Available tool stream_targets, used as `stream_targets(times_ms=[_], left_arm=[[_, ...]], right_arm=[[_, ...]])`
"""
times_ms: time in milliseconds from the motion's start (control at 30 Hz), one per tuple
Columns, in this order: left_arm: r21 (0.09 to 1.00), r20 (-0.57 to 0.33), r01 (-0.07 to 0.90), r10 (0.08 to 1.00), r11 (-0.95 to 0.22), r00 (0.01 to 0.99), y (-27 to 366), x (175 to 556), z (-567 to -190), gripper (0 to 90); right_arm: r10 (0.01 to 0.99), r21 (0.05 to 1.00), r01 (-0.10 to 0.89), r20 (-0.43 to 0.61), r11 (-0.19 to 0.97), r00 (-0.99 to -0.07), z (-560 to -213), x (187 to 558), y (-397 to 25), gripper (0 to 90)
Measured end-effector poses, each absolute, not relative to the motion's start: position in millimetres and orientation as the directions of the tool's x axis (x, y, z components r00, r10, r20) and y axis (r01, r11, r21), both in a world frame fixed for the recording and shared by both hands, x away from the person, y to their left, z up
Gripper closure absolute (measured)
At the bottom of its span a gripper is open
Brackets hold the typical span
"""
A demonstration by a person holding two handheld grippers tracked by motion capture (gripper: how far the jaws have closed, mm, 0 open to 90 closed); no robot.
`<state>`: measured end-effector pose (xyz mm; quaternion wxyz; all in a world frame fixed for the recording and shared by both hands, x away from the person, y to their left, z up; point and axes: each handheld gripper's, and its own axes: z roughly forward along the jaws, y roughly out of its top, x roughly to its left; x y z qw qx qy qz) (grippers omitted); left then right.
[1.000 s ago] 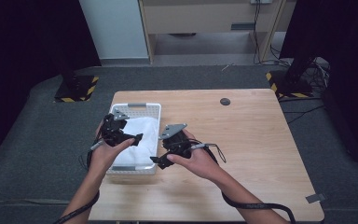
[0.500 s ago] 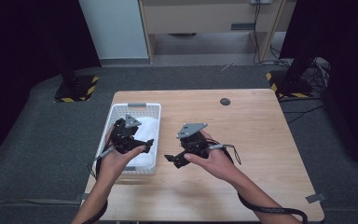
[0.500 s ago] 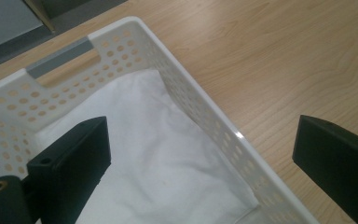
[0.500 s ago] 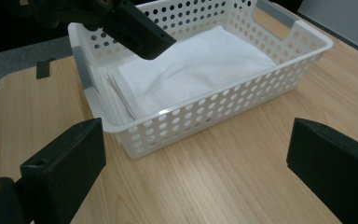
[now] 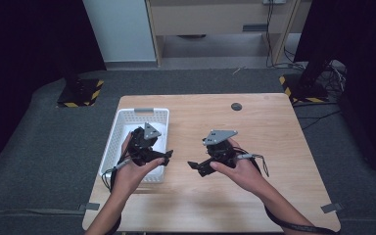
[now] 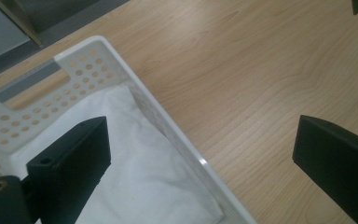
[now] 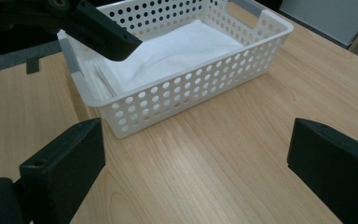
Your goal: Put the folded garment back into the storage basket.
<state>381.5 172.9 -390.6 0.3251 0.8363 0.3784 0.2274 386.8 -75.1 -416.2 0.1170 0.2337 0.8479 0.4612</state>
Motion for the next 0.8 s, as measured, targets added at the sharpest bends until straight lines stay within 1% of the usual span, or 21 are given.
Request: stream_targets(times_ms=[500, 800], left_arm=[[0.703, 0.143, 0.458, 0.739, -0.544, 0.659, 134, 382, -398, 3.7], [0.691, 0.146, 0.448, 0.717, -0.567, 0.682, 111, 386, -407, 3.6]], right_arm=[[0.554, 0.844, 0.314, 0.024, 0.435, -0.832, -421, 382, -112, 4.3], [0.601, 0.845, 0.347, 0.038, 0.406, -0.798, -427, 381, -141, 4.2]])
